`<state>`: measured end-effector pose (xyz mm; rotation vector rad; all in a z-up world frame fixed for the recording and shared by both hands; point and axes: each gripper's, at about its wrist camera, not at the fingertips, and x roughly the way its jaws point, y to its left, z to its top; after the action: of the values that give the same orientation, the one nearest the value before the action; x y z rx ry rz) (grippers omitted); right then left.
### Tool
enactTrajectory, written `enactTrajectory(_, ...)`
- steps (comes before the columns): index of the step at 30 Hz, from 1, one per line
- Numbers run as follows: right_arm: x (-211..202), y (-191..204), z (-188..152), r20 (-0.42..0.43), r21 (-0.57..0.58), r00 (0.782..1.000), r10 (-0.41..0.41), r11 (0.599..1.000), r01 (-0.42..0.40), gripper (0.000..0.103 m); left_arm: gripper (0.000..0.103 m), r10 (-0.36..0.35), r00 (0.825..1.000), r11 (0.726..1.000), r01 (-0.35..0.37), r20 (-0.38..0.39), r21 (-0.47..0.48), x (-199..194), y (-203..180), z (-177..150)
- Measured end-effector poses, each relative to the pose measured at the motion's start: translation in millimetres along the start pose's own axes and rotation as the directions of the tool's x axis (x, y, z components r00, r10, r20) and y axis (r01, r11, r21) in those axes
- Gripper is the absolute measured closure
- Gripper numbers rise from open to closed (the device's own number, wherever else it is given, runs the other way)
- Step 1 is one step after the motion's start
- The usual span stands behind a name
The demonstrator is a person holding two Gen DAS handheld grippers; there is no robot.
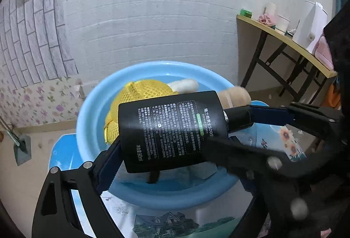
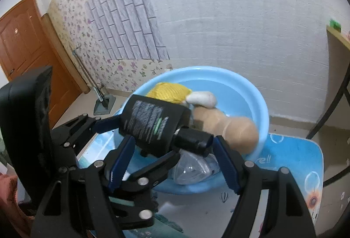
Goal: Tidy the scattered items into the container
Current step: 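Open both tools to drop the black box into the basin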
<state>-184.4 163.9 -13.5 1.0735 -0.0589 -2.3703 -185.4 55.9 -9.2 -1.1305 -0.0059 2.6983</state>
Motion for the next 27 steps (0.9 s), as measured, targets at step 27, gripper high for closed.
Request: enactTrajectory(27,9.2,-35.4,-34.1,-0.089,0.115,0.989,-0.117,0.985,0.126,0.029,0.01,0.086,0.995,0.986,-0.092,-0.049,-0.138,-37.1,42.2,-31.8)
